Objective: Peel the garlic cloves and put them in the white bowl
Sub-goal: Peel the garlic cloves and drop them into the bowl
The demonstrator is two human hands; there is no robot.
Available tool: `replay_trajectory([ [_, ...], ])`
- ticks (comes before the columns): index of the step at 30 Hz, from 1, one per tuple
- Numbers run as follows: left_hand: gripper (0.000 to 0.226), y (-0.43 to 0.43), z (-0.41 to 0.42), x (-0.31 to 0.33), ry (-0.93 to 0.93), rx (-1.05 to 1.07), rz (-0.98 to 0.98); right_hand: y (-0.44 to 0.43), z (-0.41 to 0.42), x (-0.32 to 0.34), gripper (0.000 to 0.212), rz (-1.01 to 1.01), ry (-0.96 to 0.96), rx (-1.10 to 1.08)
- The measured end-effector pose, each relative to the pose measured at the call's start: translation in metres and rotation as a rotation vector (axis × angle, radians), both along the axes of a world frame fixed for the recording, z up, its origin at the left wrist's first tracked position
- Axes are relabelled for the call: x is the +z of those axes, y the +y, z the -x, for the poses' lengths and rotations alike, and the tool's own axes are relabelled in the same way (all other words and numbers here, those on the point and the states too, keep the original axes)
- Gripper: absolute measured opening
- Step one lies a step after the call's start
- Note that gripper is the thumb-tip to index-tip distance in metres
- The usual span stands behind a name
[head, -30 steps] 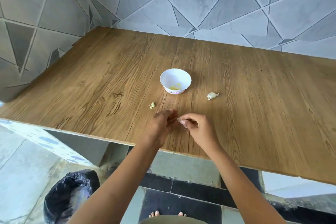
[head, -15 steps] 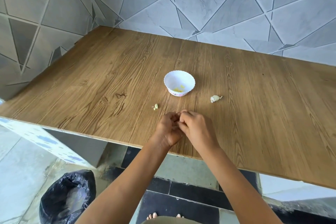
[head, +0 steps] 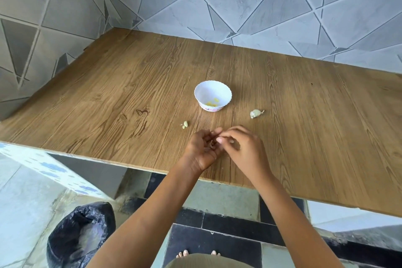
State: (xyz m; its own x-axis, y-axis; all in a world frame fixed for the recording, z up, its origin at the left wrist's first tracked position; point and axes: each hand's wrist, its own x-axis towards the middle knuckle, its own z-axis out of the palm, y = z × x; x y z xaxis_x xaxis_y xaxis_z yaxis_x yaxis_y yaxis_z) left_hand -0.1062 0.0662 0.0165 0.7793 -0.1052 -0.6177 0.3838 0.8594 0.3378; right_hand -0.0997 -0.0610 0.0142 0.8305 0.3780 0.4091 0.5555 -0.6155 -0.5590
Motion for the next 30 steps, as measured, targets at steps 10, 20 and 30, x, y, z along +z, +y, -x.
replay_trajectory([
  [10,0.037,0.020,0.004,-0.010,-0.005,0.078,0.004,-0.019,0.016,-0.036,0.044,0.277,0.283,-0.011],
  [20,0.036,0.024,0.011,-0.009,-0.017,0.061,-0.025,-0.008,0.027,-0.045,0.024,0.297,0.103,0.072],
  [30,0.033,0.017,0.012,-0.003,-0.016,0.063,-0.017,0.005,0.011,-0.013,0.020,-0.206,0.366,-0.003],
])
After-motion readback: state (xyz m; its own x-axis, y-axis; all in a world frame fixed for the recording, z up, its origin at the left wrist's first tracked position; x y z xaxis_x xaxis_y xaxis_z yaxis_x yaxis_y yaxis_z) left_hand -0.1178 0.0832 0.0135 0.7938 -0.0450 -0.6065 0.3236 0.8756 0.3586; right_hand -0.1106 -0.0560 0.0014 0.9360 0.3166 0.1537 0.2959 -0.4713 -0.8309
